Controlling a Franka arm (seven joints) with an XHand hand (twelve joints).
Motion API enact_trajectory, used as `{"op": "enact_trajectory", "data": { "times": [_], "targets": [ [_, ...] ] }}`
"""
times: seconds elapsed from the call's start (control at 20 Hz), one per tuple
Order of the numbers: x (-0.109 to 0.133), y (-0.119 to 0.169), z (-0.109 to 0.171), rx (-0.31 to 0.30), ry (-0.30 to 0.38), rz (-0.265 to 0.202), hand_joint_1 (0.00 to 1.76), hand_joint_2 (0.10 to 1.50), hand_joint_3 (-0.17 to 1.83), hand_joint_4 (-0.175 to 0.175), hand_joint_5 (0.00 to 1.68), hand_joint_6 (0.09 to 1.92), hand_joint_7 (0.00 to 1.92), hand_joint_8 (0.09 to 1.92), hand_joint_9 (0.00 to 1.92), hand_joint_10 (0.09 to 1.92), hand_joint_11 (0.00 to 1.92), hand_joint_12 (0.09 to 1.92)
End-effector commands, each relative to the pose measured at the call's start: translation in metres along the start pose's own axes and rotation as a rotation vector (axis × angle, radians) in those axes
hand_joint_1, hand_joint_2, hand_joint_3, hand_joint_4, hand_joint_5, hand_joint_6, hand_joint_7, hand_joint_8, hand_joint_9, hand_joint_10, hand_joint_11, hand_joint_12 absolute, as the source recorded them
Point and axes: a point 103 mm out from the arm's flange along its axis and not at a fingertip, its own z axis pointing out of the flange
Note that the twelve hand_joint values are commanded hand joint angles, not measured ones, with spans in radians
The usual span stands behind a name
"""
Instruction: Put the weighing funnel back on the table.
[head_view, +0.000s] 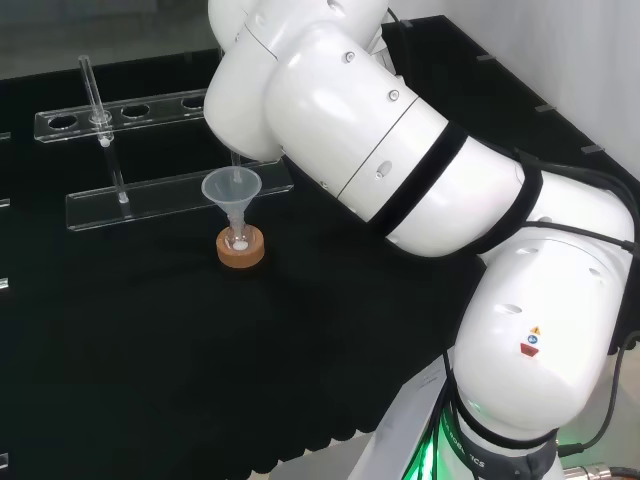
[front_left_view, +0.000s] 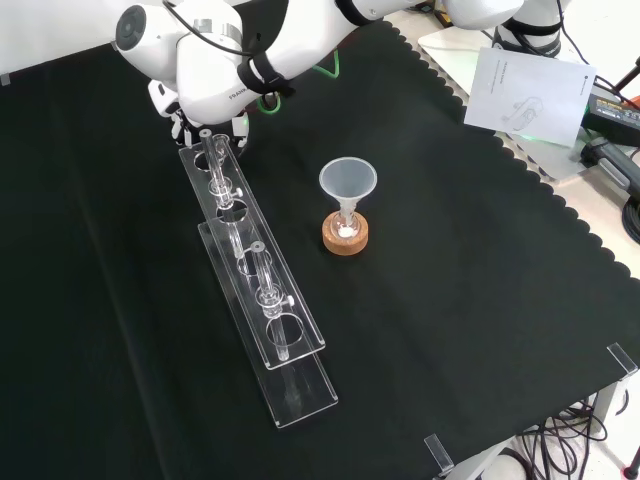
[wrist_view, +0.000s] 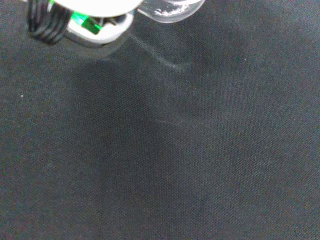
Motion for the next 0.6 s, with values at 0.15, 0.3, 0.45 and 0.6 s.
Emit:
{"op": "enact_trajectory", "data": {
  "times": [0.15,0.3,0.45,0.6],
  "targets": [
    [0.002,0.002,0.0,0.002,0.006,-0.007,1.09,0.68,0.72,0.175,1.13,0.95,0.55,0.67,0.82,0.45,0.7,1.14],
    [0.006,0.004,-0.001,0.003,0.004,-0.01,1.09,0.68,0.72,0.175,1.13,0.95,0.55,0.67,0.82,0.45,0.7,1.14],
    [0.012,0.004,0.0,-0.002,0.011,-0.014,1.09,0.68,0.72,0.175,1.13,0.95,0.55,0.67,0.82,0.45,0.7,1.14],
    [0.014,0.003,0.0,-0.009,0.018,-0.02,1.09,0.68,0.72,0.175,1.13,0.95,0.55,0.67,0.82,0.45,0.7,1.14]
  ]
}}
